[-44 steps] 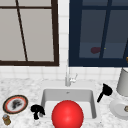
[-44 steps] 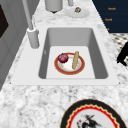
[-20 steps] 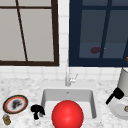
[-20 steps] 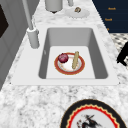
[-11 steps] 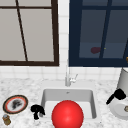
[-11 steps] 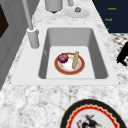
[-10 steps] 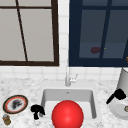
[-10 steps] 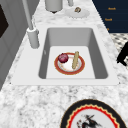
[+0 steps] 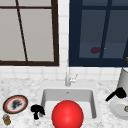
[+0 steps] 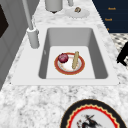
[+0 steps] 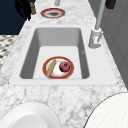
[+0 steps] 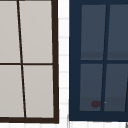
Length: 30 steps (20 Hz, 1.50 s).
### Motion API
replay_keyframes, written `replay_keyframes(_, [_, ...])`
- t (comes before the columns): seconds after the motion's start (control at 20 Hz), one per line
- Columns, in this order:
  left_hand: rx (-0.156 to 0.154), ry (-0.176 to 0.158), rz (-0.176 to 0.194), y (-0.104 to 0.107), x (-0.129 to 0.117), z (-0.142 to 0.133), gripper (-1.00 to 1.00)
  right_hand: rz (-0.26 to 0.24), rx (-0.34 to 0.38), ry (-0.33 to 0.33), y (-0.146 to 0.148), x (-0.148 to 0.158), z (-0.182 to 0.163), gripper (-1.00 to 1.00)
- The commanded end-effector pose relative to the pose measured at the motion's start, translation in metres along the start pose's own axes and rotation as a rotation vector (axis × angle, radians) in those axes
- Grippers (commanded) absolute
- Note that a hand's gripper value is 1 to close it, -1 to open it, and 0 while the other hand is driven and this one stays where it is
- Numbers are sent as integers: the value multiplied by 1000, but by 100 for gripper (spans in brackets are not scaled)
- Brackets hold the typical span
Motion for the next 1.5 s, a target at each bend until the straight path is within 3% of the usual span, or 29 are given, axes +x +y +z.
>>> replay_keyframes(0.0, [0, 0, 0, 0, 0, 0, 0, -91, 49, -20, -15, -12, 7, -100])
replay_keyframes(0.1, [0, 0, 0, 0, 0, 0, 0, -58, 0, -59, -8, -11, 11, -100])
replay_keyframes(0.2, [0, 0, 0, 0, 0, 0, 0, -103, 9, -92, -15, -27, 19, -100])
replay_keyframes(0.35, [0, 0, 0, 0, 0, 0, 0, -114, -8, -147, -29, -31, 31, -100])
replay_keyframes(0.4, [0, 0, 0, 0, 0, 0, 0, -108, 2, -144, -36, -33, 37, -100])
replay_keyframes(0.6, [0, 0, 0, 0, 0, 0, 0, -198, -15, -115, -31, -30, 40, -100])
replay_keyframes(1.0, [0, 0, 0, 0, 0, 0, 0, -288, -66, -78, -37, -22, 54, -100])
replay_keyframes(1.2, [0, 0, 0, 0, 0, 0, 0, -310, -76, -58, -49, -21, 72, -100])
replay_keyframes(1.45, [0, 0, 0, 0, 0, 0, 0, -305, -26, -60, -75, -27, 103, -100])
